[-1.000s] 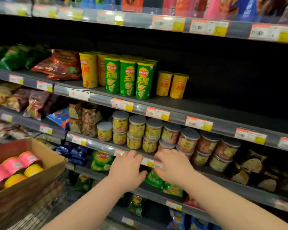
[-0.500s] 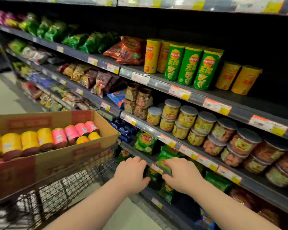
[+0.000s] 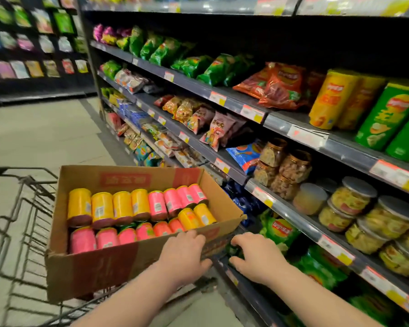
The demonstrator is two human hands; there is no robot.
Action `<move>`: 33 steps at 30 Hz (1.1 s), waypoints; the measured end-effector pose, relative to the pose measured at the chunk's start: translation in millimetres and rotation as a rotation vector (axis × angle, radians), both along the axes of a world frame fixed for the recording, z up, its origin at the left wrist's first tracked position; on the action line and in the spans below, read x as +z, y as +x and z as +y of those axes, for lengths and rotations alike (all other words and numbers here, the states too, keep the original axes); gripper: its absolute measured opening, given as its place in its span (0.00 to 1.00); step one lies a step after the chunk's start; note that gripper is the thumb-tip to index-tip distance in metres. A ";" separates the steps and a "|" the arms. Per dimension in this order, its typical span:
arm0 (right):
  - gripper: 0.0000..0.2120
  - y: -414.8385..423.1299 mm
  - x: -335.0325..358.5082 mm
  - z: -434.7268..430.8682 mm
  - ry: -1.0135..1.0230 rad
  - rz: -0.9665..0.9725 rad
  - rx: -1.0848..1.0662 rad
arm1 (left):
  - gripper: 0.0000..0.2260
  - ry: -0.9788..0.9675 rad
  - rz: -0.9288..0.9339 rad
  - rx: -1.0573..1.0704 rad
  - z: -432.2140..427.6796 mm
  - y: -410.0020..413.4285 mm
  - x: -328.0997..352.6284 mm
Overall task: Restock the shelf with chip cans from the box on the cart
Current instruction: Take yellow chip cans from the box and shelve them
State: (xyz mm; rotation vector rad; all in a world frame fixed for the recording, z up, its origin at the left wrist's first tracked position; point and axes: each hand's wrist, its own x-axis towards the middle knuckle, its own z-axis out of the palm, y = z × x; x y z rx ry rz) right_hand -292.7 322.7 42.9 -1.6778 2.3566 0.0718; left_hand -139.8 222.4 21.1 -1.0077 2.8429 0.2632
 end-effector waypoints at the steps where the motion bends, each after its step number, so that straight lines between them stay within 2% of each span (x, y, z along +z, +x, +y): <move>1: 0.22 4.0 -1.8 -14.6 0.001 0.002 0.010 | 0.22 -0.002 0.008 0.010 -14.3 6.2 -1.1; 8: 0.22 19.9 -15.0 -84.9 0.051 -0.038 0.039 | 0.23 0.008 0.003 0.075 -86.2 34.6 -13.3; 19: 0.22 -20.4 -41.7 -171.6 0.178 -0.041 0.112 | 0.21 0.102 -0.053 0.201 -142.4 21.4 -39.5; 33: 0.18 -113.2 -138.1 -273.2 0.431 -0.164 0.160 | 0.22 0.325 -0.277 0.328 -206.2 -62.1 -106.9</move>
